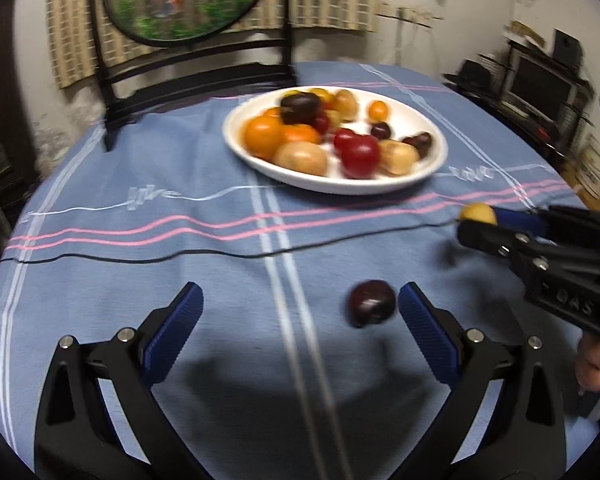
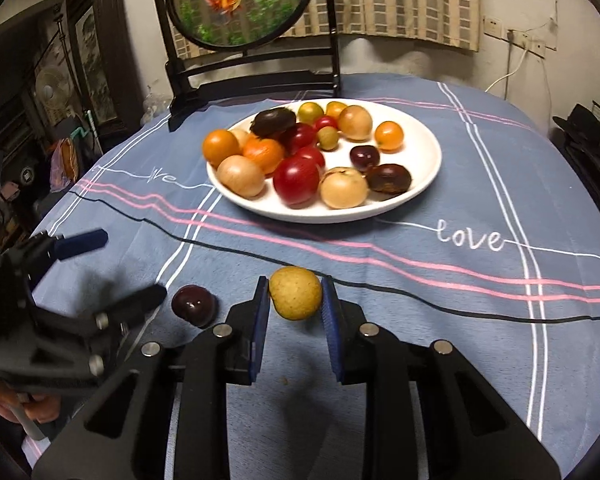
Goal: Organize fruits
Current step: 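Grasp the dark plum with the left tool while the right tool grasps the yellow fruit, then carry the plum and yellow fruit onto the white plate and release both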
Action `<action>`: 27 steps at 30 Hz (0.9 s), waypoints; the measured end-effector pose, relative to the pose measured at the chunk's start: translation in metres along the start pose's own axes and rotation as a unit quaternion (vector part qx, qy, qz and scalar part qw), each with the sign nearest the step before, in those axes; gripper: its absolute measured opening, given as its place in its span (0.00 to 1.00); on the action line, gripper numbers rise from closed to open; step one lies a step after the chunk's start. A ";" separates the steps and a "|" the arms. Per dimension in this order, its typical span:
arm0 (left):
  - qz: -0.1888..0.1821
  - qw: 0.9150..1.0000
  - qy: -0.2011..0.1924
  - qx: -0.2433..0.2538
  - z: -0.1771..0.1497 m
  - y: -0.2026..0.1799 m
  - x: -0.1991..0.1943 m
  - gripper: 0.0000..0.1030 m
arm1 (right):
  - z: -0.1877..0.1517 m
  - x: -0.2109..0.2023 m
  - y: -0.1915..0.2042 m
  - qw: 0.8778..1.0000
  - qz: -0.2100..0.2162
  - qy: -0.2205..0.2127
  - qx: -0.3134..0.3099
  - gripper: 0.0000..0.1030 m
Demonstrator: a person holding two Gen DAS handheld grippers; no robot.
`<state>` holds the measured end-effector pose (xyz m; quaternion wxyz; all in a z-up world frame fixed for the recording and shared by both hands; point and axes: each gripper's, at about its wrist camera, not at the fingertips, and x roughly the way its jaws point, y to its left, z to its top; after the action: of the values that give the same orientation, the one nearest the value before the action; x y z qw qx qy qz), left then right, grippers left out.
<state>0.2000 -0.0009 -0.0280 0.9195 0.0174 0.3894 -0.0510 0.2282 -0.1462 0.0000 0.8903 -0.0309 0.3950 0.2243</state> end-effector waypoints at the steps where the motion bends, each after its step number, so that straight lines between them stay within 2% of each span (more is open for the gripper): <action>1: -0.004 1.000 -0.002 0.007 -0.001 -0.003 0.000 0.95 | 0.000 -0.001 0.000 1.000 0.000 0.000 0.001 0.25; 4: -0.008 0.999 -0.015 0.031 -0.002 -0.013 -0.003 0.88 | 0.000 -0.001 0.000 1.000 0.003 0.003 0.002 0.25; 6: -0.013 0.999 -0.016 0.042 -0.003 -0.019 -0.002 0.72 | 0.000 -0.002 0.000 1.000 0.002 0.000 0.002 0.25; 7: -0.017 0.999 -0.010 0.043 -0.003 -0.021 0.001 0.67 | 0.001 -0.002 0.000 1.000 0.001 -0.001 0.002 0.25; 9: -0.026 0.999 0.009 0.039 -0.003 -0.023 0.008 0.52 | 0.001 -0.002 -0.001 1.000 0.000 -0.001 0.003 0.25; 15: -0.014 0.998 0.018 0.051 -0.004 -0.031 0.019 0.51 | 0.001 -0.004 -0.002 1.000 0.000 -0.001 0.006 0.25; 19: -0.013 0.998 0.030 0.054 -0.004 -0.034 0.026 0.42 | 0.001 -0.004 -0.003 1.000 -0.001 -0.001 0.007 0.25; 27: -0.013 0.997 0.039 0.063 -0.006 -0.040 0.031 0.33 | 0.002 -0.004 -0.004 1.000 -0.003 -0.002 0.009 0.25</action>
<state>0.2133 -0.0423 -0.0544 0.9000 0.0721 0.4211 -0.0862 0.2286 -0.1509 0.0038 0.8920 -0.0235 0.3954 0.2178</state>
